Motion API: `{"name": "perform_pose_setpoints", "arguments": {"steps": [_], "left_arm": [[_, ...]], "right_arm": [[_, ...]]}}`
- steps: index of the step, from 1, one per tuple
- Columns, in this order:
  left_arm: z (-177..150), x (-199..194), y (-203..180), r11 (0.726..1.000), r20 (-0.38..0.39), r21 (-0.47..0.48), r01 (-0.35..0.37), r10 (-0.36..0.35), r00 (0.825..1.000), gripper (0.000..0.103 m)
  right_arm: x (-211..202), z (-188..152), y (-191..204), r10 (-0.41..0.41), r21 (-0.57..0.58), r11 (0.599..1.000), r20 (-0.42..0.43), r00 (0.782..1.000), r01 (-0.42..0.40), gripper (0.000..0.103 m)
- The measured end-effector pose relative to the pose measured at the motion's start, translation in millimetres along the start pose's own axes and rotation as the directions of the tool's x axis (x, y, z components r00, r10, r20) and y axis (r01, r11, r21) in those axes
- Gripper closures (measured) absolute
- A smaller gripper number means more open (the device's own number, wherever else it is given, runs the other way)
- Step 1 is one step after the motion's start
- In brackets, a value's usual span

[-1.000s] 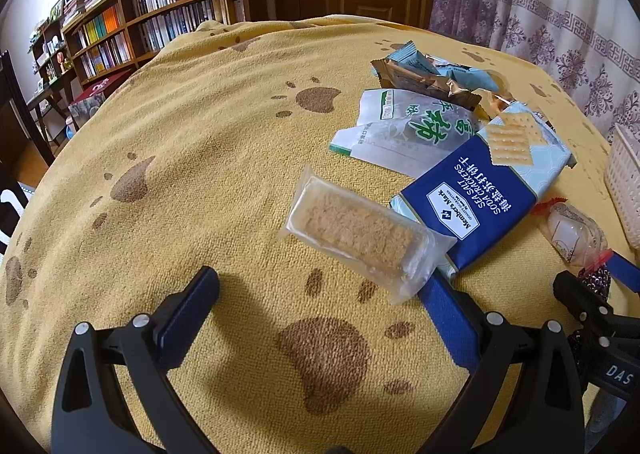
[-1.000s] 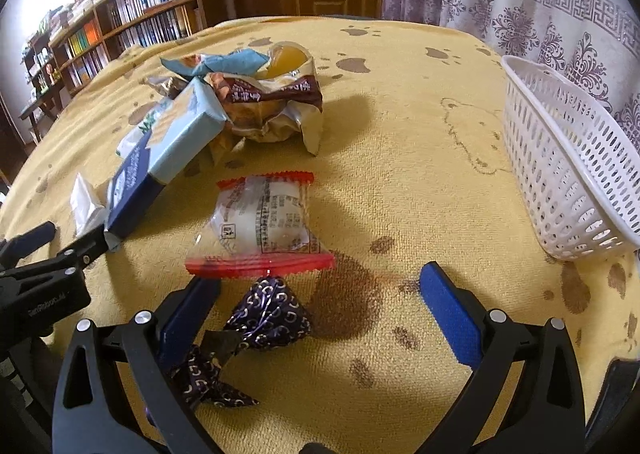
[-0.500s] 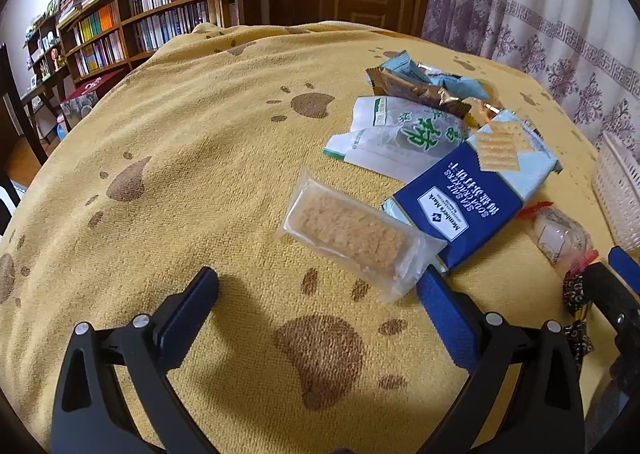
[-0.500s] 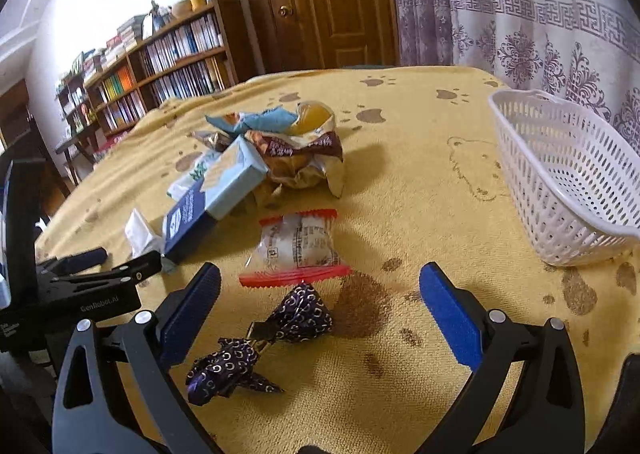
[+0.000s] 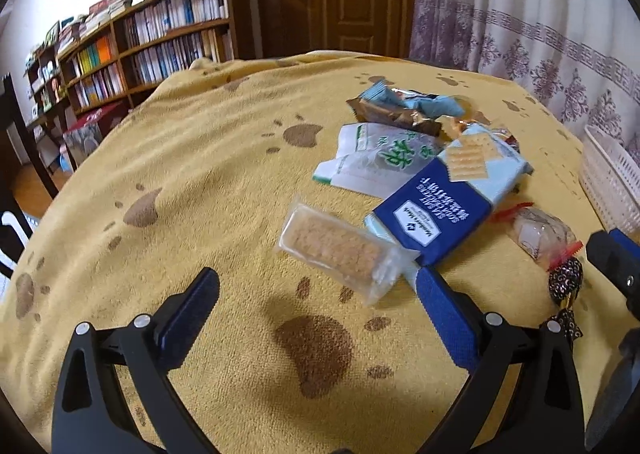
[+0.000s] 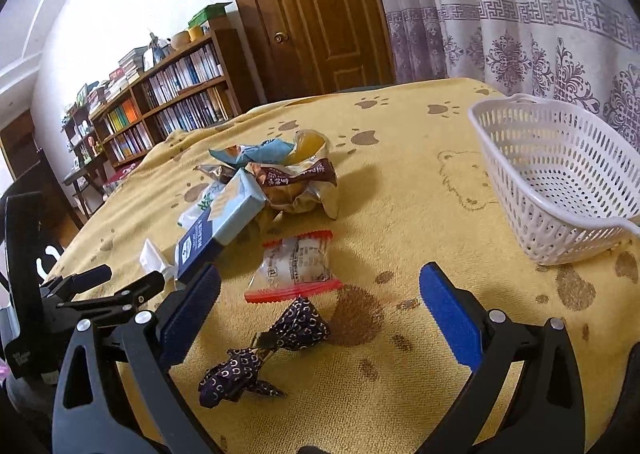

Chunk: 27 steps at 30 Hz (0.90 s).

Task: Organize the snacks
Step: 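Grasp the blue soda cracker box with the left tool while the right tool approaches the red-edged snack bag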

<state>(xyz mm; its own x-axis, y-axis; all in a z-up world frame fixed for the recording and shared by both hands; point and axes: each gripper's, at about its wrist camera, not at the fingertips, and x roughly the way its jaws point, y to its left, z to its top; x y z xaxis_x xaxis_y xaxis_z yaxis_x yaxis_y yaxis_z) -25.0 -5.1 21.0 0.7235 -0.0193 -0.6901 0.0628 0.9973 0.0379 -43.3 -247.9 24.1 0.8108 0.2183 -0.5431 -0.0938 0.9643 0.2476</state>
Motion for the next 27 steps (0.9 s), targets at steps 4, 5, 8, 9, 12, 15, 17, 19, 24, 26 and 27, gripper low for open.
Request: {"name": "perform_pose_setpoints", "arguments": {"steps": [4,5,8,9,12,15,17,19,24,26,27], "left_arm": [[2.5,-3.4,-2.4,1.0,0.01,0.013,0.01,-0.01,1.0,0.005],[2.5,-4.0,-2.5,1.0,0.012,0.014,0.012,-0.012,1.0,0.005],[5.1,-7.4,-3.3,1.0,0.025,0.02,0.014,-0.015,1.0,0.005],[6.3,-8.9,-3.5,1.0,0.032,0.023,0.018,-0.018,0.999,0.005],[8.6,-12.0,-4.8,0.999,0.054,0.036,0.036,-0.038,0.998,0.005],[12.8,-13.4,-7.3,0.996,0.073,0.046,0.072,-0.075,0.995,0.005],[15.9,-13.6,-10.7,0.993,0.082,0.063,0.095,-0.1,0.992,0.005],[20.7,-11.8,-17.3,0.987,0.083,0.098,0.13,-0.138,0.987,0.005],[33.4,-6.5,-32.0,0.972,0.093,0.174,0.158,-0.175,0.98,0.005],[38.3,1.4,-36.9,0.964,0.072,0.196,0.182,-0.199,0.977,0.005],[40.4,5.5,-38.6,0.962,0.063,0.202,0.184,-0.2,0.978,0.005]], "right_arm": [[-1.5,-0.3,0.5,0.0,-0.002,1.0,0.004,1.0,0.0,0.002],[-1.8,-0.3,0.7,0.002,-0.003,1.0,0.005,1.0,-0.002,0.002],[-3.3,-0.2,0.2,0.004,-0.002,1.0,0.01,1.0,-0.004,0.002],[-3.5,-0.5,0.4,0.003,-0.002,1.0,0.012,1.0,-0.003,0.002],[-5.4,-0.4,0.0,0.006,0.003,1.0,0.019,1.0,-0.007,0.002],[-6.7,0.5,-1.4,0.013,0.013,1.0,0.023,1.0,-0.014,0.002],[-7.4,0.3,-1.8,0.017,0.016,1.0,0.025,1.0,-0.017,0.002],[-7.6,0.1,-1.2,0.019,0.016,1.0,0.025,0.999,-0.019,0.002],[-7.2,0.1,-0.4,0.022,0.015,1.0,0.023,0.999,-0.023,0.002],[-7.0,0.7,-0.4,0.024,0.016,1.0,0.023,0.999,-0.024,0.002],[-6.9,0.7,-0.4,0.024,0.016,1.0,0.023,0.999,-0.024,0.002]]}}
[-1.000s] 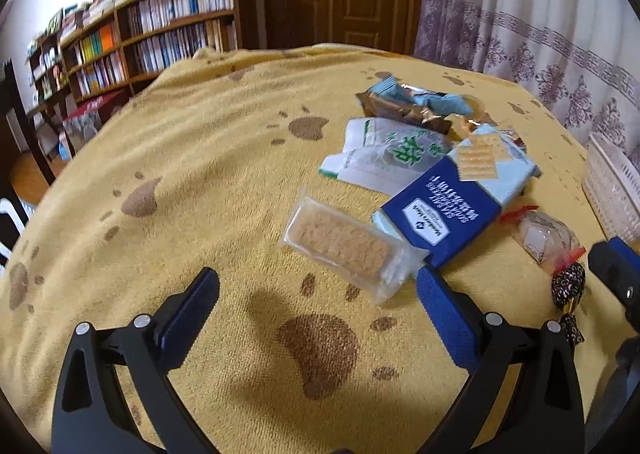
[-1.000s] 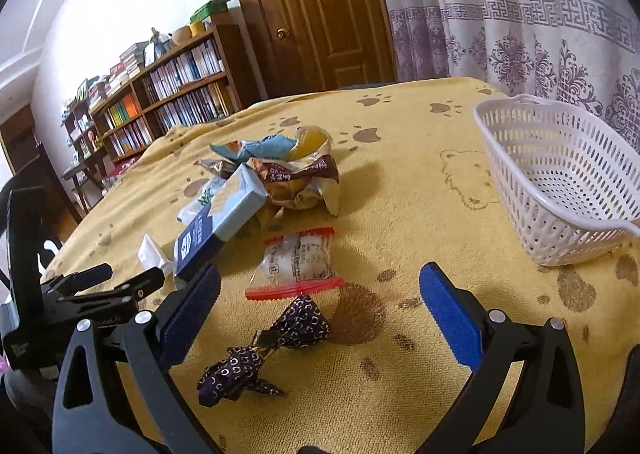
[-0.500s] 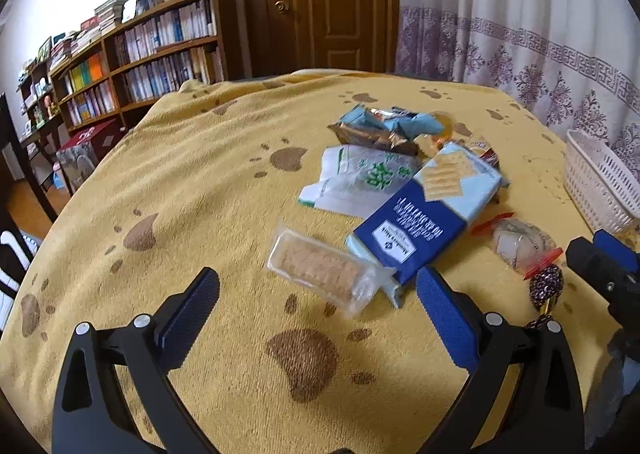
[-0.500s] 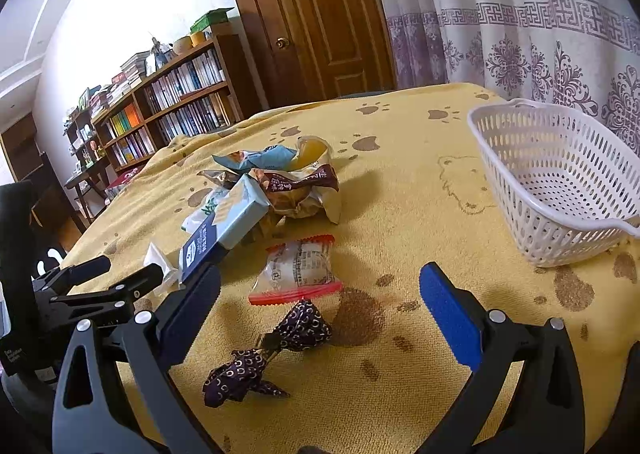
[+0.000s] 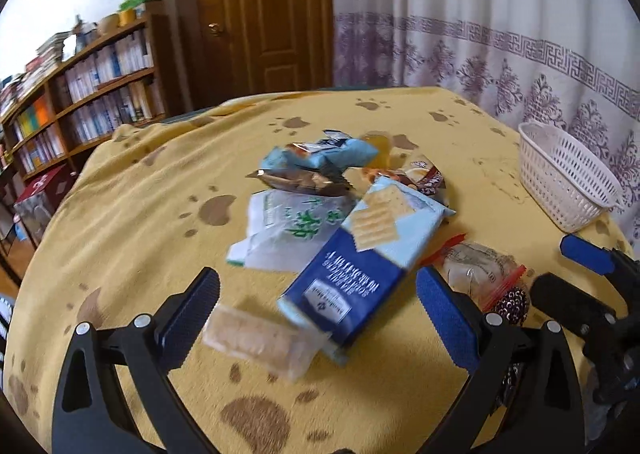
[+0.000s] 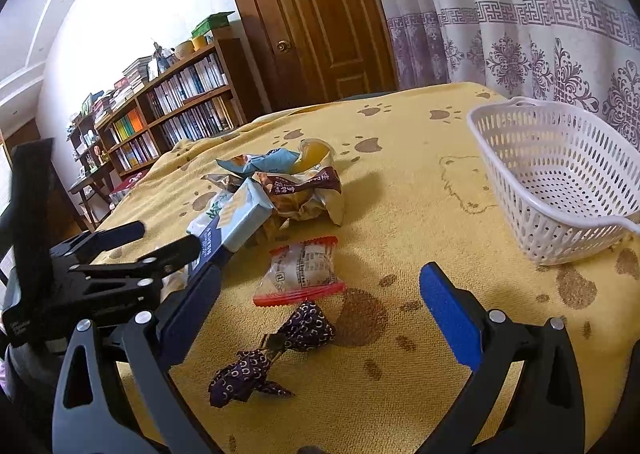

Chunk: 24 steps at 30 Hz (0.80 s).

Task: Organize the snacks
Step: 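Grasp the blue soda cracker box with the left tool while the right tool approaches the red-edged snack bag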

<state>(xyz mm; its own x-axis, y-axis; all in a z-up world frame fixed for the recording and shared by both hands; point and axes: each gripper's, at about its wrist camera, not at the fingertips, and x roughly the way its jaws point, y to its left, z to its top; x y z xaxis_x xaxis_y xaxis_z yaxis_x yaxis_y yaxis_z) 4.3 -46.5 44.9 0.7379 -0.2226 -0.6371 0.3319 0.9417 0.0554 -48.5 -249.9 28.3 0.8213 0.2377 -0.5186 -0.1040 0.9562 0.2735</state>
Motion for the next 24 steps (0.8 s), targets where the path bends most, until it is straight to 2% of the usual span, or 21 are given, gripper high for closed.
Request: {"name": "perform_pose_setpoints", "arguments": {"steps": [9,14,15,17,24], "left_arm": [[7.5,35.9,-9.9,0.996,-0.087,0.039,0.081,-0.077,0.993,0.008],[8.2,51.2,-10.8,0.994,-0.128,0.031,0.106,-0.101,0.987,0.028],[8.1,52.7,-9.5,0.994,-0.131,0.021,0.111,-0.108,0.985,0.029],[7.8,52.2,-7.6,0.994,-0.12,0.018,0.109,-0.106,0.987,0.037],[6.4,33.4,-0.5,0.989,-0.063,-0.013,0.146,-0.146,0.987,0.051]], "right_arm": [[1.9,0.0,1.4,0.004,0.0,1.0,-0.009,1.0,-0.004,0.002],[3.6,-0.5,0.3,0.007,0.002,1.0,-0.014,1.0,-0.007,0.002],[3.9,-0.5,0.0,0.006,0.001,1.0,-0.015,1.0,-0.006,0.002],[5.6,-0.3,0.3,0.005,-0.001,1.0,-0.019,1.0,-0.005,0.002],[10.4,0.6,-0.1,-0.004,-0.004,1.0,-0.036,0.999,0.004,0.002]]}}
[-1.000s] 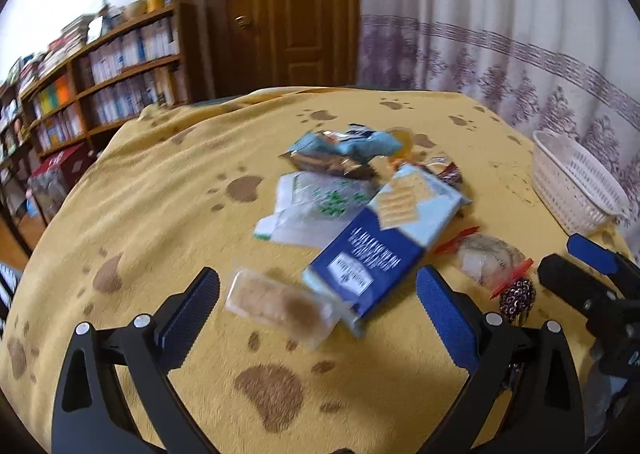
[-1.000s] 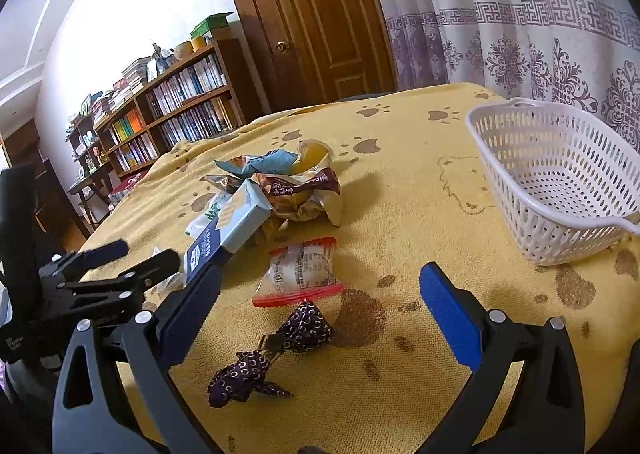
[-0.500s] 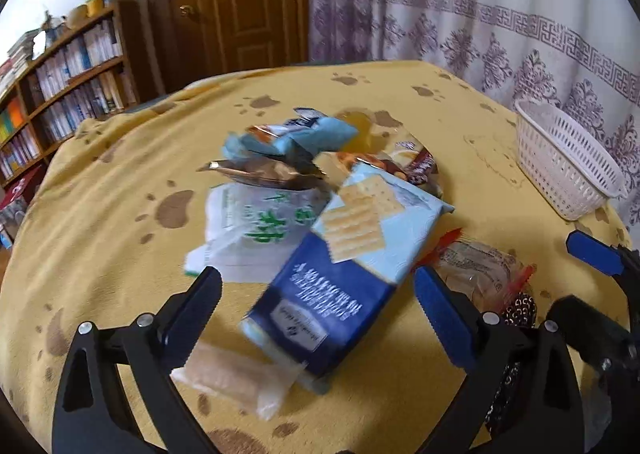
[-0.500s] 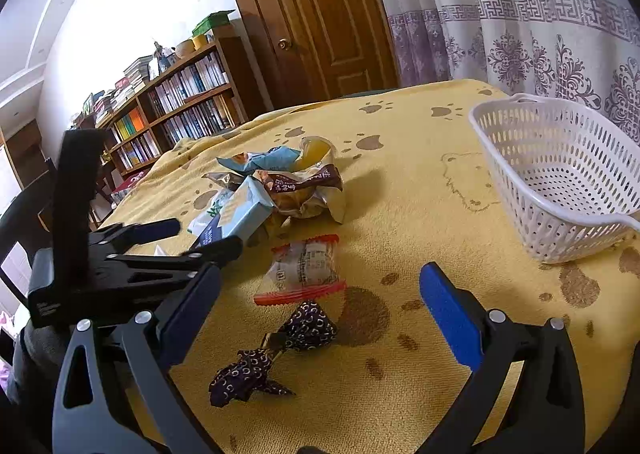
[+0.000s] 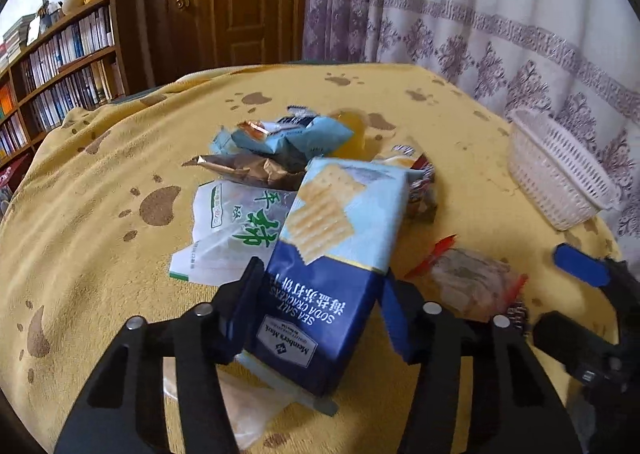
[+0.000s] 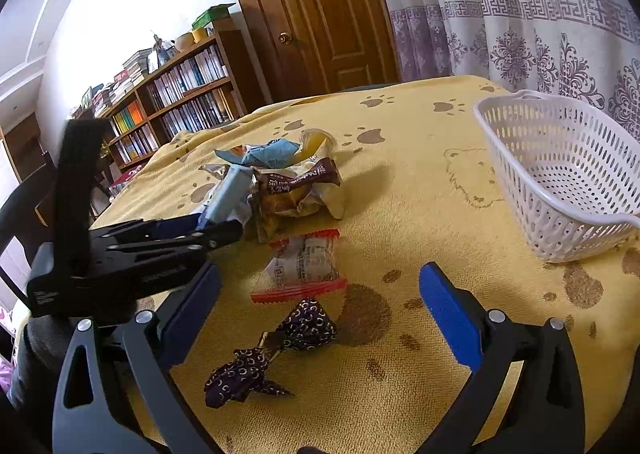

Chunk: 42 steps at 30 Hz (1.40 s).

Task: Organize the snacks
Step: 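Grasp the blue soda cracker box with the left tool while the right tool approaches the red-edged snack bag, then grasp the clear red-edged snack bag with the right tool while the left tool holds the cracker box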

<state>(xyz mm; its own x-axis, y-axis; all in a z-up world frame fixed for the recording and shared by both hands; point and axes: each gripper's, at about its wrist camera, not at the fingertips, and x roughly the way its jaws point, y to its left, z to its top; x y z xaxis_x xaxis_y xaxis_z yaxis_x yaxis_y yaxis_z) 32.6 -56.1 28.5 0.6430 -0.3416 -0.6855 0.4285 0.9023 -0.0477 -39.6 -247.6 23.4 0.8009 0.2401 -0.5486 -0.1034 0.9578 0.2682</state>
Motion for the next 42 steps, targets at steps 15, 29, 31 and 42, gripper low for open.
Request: {"name": "perform_pose_setpoints", "arguments": {"steps": [15,29,31,42], "left_arm": [[-0.2,-31.6,25.2,0.992,0.077,-0.118,0.053,-0.044,0.996,0.071],[-16.4,-5.0,-5.6,0.995,-0.048,0.044,0.091,-0.089,0.995,0.032],[-17.5,-0.6,-8.2,0.994,-0.065,0.054,0.097,-0.093,0.994,0.038],[-13.5,-28.2,-7.4,0.995,0.036,0.061,0.074,-0.076,0.996,0.073]], "right_arm": [[9.4,-0.7,5.9,-0.064,-0.022,0.998,-0.046,0.997,0.063,0.002],[8.0,0.5,-4.3,-0.024,0.026,0.999,-0.038,0.999,0.025,0.002],[7.4,0.5,-4.1,-0.02,0.025,0.999,-0.035,0.999,0.021,0.002],[7.6,0.8,-0.5,-0.031,0.013,0.999,-0.042,0.999,0.031,0.003]]}}
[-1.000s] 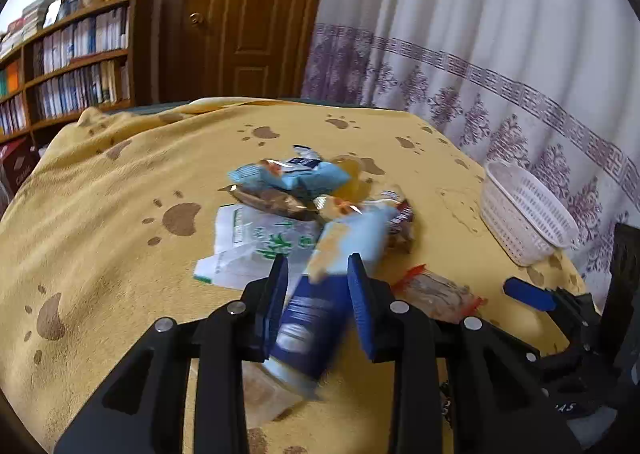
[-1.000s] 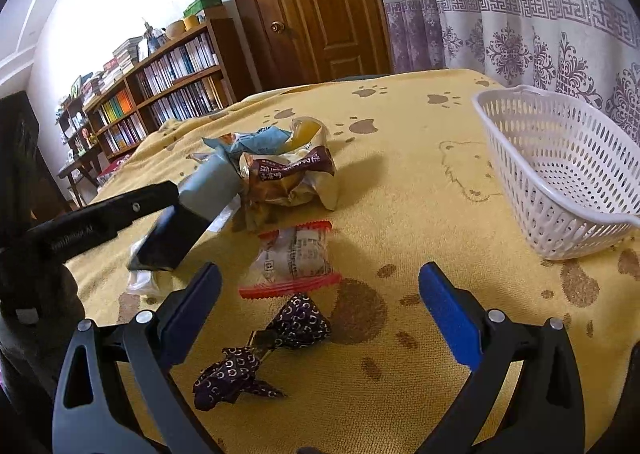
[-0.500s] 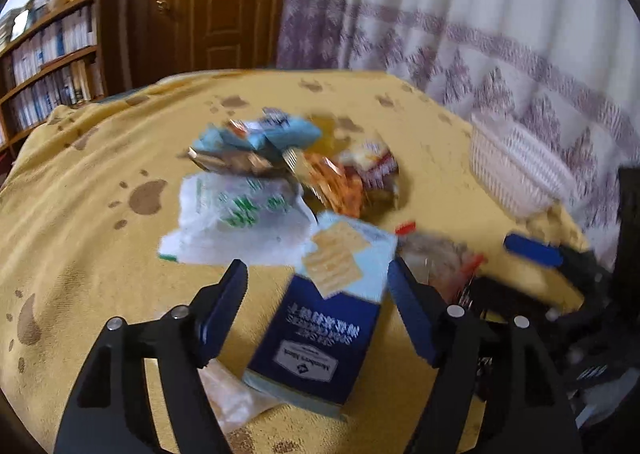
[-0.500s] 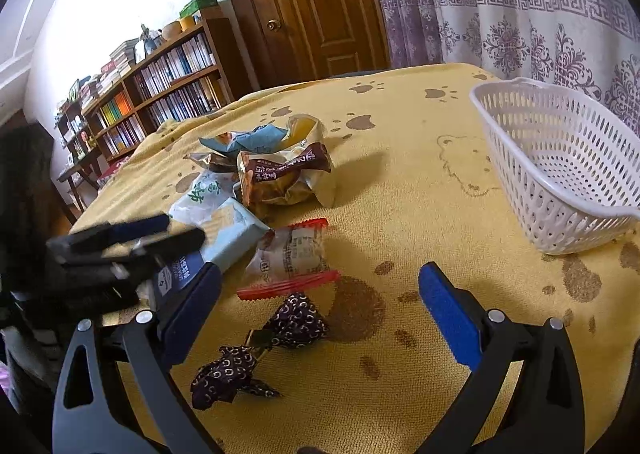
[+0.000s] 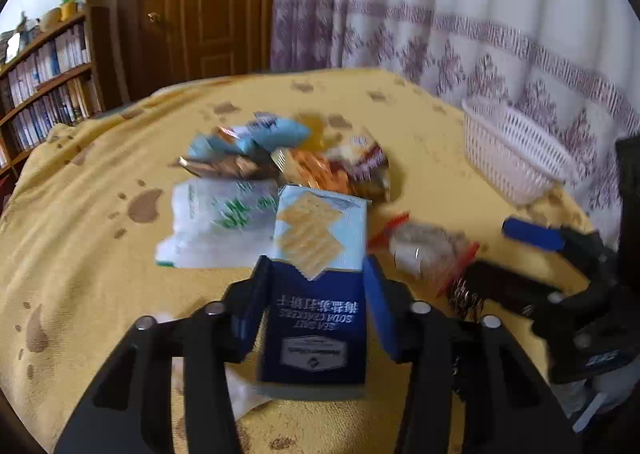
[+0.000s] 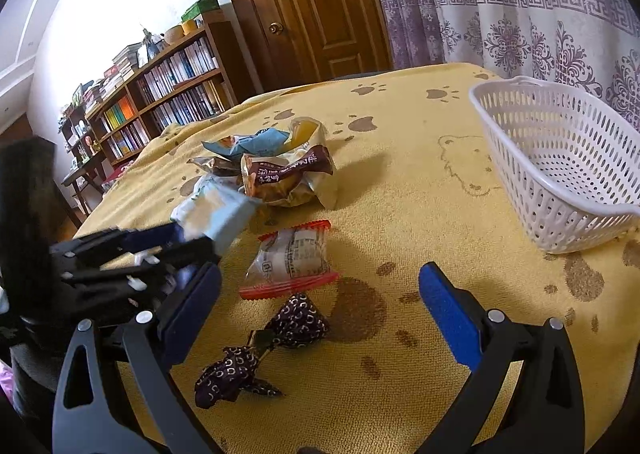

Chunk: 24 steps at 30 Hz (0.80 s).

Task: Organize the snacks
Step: 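Grasp the clear red-edged snack bag with the right tool while the left tool holds the cracker box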

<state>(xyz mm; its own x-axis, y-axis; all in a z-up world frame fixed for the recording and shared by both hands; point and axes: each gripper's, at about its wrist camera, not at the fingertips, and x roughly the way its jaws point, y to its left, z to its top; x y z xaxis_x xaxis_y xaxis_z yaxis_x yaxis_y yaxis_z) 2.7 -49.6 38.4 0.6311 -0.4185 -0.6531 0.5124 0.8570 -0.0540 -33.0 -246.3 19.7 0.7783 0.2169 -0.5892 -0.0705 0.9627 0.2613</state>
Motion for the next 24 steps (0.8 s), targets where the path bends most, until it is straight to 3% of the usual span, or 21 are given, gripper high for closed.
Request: {"name": "perform_pose_setpoints", "arguments": {"steps": [6,13,15,17,18,24], "left_arm": [[7.7,-21.9,20.5,0.996,0.068,-0.084,0.006,-0.001,0.998,0.074],[8.9,-21.6,30.3,0.992,0.051,-0.129,0.01,-0.003,0.999,0.073],[7.7,-22.5,29.4,0.992,0.05,-0.124,0.014,-0.008,0.999,0.066],[7.4,-24.3,28.4,0.993,0.059,-0.12,0.006,0.002,0.998,0.042],[7.2,-25.2,28.0,0.993,0.064,-0.117,0.006,0.002,0.998,0.04],[5.3,-17.5,22.9,0.996,0.038,-0.089,0.008,-0.005,0.999,0.039]], "right_arm": [[10.2,4.7,9.8,-0.044,-0.055,0.998,-0.05,0.998,0.041,0.01],[35.2,18.6,26.5,-0.096,-0.177,0.982,-0.132,0.987,0.072,0.027],[44.1,18.9,32.1,-0.106,-0.215,0.974,-0.161,0.981,0.07,0.03],[53.1,17.3,36.9,-0.122,-0.247,0.966,-0.183,0.976,0.074,0.038],[55.5,15.6,37.4,-0.121,-0.247,0.966,-0.19,0.974,0.072,0.042],[41.6,15.3,34.8,-0.079,-0.198,0.979,-0.127,0.989,0.052,0.043]]}}
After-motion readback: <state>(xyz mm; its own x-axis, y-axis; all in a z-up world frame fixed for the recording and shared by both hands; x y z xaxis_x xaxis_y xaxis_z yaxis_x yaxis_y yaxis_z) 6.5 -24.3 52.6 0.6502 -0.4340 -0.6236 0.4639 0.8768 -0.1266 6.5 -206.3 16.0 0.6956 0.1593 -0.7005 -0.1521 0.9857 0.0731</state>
